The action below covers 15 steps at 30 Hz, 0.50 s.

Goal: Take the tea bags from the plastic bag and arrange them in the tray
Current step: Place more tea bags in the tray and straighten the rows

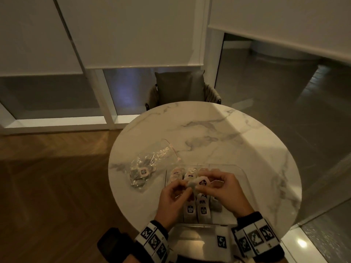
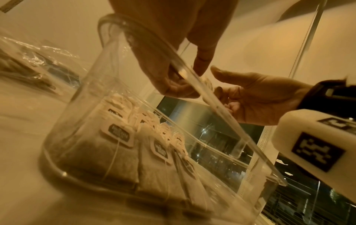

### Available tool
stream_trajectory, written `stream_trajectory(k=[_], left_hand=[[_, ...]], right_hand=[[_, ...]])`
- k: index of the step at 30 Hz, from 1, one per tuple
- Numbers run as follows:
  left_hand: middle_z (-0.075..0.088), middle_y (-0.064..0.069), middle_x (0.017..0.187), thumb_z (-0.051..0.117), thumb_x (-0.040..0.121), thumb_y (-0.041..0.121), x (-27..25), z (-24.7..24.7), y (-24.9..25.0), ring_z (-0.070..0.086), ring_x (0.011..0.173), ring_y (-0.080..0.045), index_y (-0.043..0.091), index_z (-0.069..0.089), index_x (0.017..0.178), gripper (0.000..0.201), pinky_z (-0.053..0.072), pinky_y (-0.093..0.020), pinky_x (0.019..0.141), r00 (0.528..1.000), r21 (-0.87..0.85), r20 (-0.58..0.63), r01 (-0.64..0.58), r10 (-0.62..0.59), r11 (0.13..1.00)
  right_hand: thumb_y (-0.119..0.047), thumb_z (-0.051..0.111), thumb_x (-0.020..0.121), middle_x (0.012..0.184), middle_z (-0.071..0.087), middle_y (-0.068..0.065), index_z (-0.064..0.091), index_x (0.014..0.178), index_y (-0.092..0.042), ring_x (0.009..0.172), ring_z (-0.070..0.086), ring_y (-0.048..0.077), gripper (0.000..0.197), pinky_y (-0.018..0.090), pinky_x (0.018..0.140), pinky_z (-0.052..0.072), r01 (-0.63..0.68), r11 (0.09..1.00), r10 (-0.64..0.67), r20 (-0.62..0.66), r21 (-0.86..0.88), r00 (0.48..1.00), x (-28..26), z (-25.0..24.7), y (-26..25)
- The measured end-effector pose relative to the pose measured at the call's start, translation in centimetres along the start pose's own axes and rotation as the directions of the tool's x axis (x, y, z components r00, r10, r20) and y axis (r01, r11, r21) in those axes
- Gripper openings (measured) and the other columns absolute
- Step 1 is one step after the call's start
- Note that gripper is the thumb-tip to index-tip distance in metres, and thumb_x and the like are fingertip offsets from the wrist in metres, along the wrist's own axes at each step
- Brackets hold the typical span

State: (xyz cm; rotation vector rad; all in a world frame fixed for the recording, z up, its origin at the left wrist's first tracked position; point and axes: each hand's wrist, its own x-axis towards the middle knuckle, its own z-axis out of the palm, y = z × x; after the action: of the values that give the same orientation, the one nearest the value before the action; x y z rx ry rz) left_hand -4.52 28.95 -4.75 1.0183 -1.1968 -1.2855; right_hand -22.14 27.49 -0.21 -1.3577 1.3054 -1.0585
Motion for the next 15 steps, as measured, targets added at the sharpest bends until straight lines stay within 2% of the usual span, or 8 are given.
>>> stream_trajectory(k=[2, 5, 7, 11, 15], left_hand=[[0.069, -0.019, 0.084, 0.06, 0.092, -0.002, 0.0, 0.0, 0.0, 0.068, 0.071, -0.025, -0.006, 0.061, 0.097, 0.006, 0.057, -0.033, 0.067, 1.0, -0.049, 0.019, 0.02, -0.019, 0.999], [0.071, -0.018, 0.08, 0.058, 0.093, -0.004, 0.0, 0.0, 0.1, 0.069, 0.07, -0.029, -0.005, 0.057, 0.106, 0.013, 0.059, -0.039, 0.066, 0.999, -0.097, 0.036, 0.023, -0.02, 0.995], [0.071, -0.021, 0.082, 0.06, 0.093, 0.001, 0.0, 0.0, 0.2, 0.07, 0.074, -0.032, -0.005, 0.058, 0.107, 0.016, 0.06, -0.038, 0.068, 0.999, -0.107, 0.026, 0.021, -0.019, 0.994], [0.068, -0.021, 0.091, 0.065, 0.091, 0.011, 0.2, 0.1, -0.1, 0.069, 0.08, -0.032, -0.003, 0.062, 0.099, 0.016, 0.059, -0.038, 0.073, 1.0, -0.065, 0.003, -0.016, 0.016, 0.998], [0.066, -0.014, 0.093, 0.064, 0.09, 0.012, 0.4, 0.0, -0.4, 0.065, 0.081, -0.027, 0.002, 0.065, 0.094, 0.01, 0.055, -0.033, 0.073, 0.999, -0.019, -0.001, -0.05, 0.05, 0.999]], right_hand=[[-0.016, 0.089, 0.064, 0.087, 0.075, 0.005, 0.077, 0.088, -0.018, 0.079, 0.071, 0.02, 0.027, 0.034, 0.071, 0.06, -0.025, 0.999, 0.027, 0.057, -0.035, 0.998, -0.3, 0.3, 0.5], [-0.015, 0.085, 0.072, 0.08, 0.076, 0.005, 0.076, 0.084, -0.016, 0.077, 0.072, 0.021, 0.015, 0.036, 0.069, 0.06, -0.009, 0.998, 0.014, 0.089, -0.061, 0.996, -0.5, 0.8, 0.9], [-0.012, 0.082, 0.076, 0.081, 0.075, 0.006, 0.075, 0.086, -0.015, 0.077, 0.072, 0.022, 0.012, 0.039, 0.07, 0.06, 0.02, 0.998, -0.014, 0.091, -0.059, 0.996, -0.6, 1.1, 0.9], [-0.01, 0.078, 0.08, 0.079, 0.072, 0.006, 0.072, 0.086, -0.014, 0.073, 0.068, 0.014, 0.009, 0.034, 0.067, 0.058, 0.052, 0.988, -0.042, 0.07, -0.145, 0.997, -0.7, 1.2, 0.5], [-0.004, 0.081, 0.075, 0.084, 0.073, 0.004, 0.071, 0.092, -0.018, 0.08, 0.071, 0.012, 0.024, 0.027, 0.069, 0.06, 0.042, 0.997, -0.039, 0.062, -0.058, 0.997, -0.8, 1.2, 0.2]])
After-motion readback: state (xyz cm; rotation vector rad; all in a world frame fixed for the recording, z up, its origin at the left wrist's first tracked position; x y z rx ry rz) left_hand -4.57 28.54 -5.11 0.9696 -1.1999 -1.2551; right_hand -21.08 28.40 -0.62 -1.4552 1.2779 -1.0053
